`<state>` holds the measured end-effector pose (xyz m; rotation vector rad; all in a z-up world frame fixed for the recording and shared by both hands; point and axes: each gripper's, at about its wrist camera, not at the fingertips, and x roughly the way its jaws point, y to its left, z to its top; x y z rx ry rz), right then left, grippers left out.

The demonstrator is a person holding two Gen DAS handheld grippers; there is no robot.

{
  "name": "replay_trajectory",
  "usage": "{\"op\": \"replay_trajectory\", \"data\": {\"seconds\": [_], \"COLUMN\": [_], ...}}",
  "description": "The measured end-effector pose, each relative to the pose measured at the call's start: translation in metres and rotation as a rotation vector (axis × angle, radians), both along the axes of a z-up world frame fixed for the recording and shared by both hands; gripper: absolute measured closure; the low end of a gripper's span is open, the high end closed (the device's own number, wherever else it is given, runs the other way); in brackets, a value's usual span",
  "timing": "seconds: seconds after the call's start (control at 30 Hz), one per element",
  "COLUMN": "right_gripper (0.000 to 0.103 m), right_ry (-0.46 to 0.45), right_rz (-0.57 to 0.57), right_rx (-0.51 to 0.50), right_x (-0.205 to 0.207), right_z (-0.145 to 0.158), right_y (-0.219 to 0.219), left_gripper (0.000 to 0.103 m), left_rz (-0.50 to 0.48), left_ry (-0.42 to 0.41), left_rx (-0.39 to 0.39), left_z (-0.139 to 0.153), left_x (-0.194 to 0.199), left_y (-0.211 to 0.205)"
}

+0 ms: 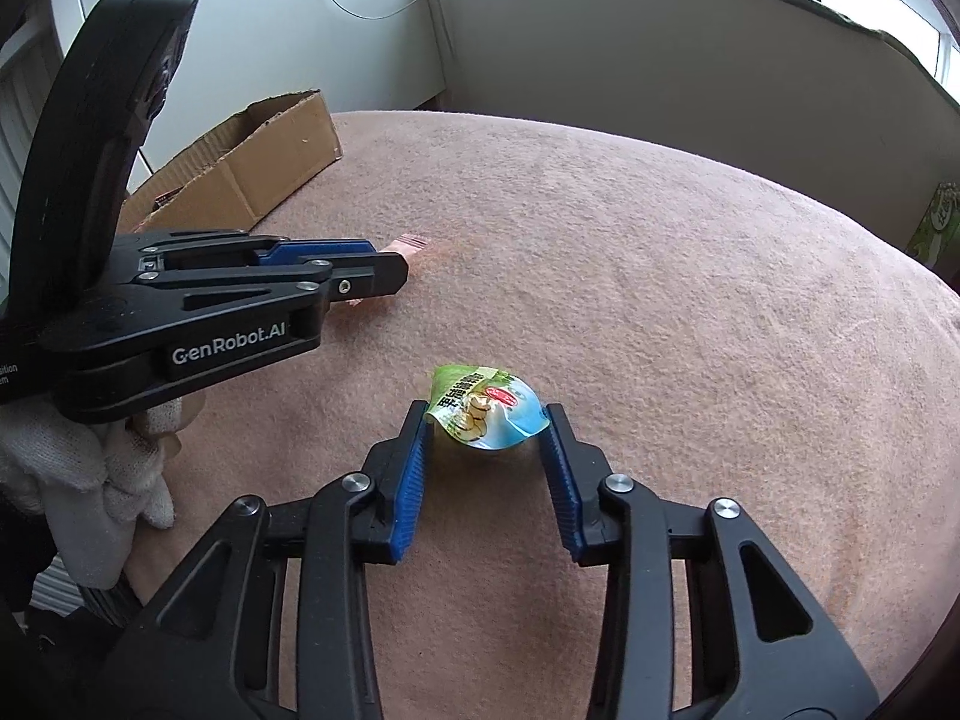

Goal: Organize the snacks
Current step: 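Grasp the pink candy with the left gripper while the right gripper grasps the green pouch, then carry the pink candy and green pouch over the box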

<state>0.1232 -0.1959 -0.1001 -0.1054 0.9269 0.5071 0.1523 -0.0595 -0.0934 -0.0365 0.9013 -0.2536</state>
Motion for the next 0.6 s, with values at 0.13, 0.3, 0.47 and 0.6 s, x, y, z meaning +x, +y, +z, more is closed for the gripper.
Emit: {"op": "replay_trajectory", "data": {"seconds": [0.13, 0.3, 0.47, 0.6], "right_gripper": [0.068, 0.068, 0.068, 0.068], "right_ry": [0.009, 0.000, -0.032, -0.060], "right_rz": [-0.019, -0.032, -0.036, -0.041], "right_rx": [0.023, 0.039, 0.054, 0.070], "right_x": [0.001, -0.008, -0.020, -0.026], "right_z": [-0.002, 0.004, 0.021, 0.037], "right_y": [0.001, -0.003, -0.008, -0.010], "left_gripper": [0.085, 0.085, 0.085, 0.085], "left_rz": [0.008, 0.009, 0.012, 0.020], "left_ry": [-0.010, -0.029, -0.081, -0.134], "left_rx": [-0.011, -0.034, -0.049, -0.057], "left_z": [0.005, 0.014, 0.032, 0.051], "left_x": [-0.009, -0.021, -0.038, -0.054], "left_y": [0.006, 0.004, 0.011, 0.018]}}
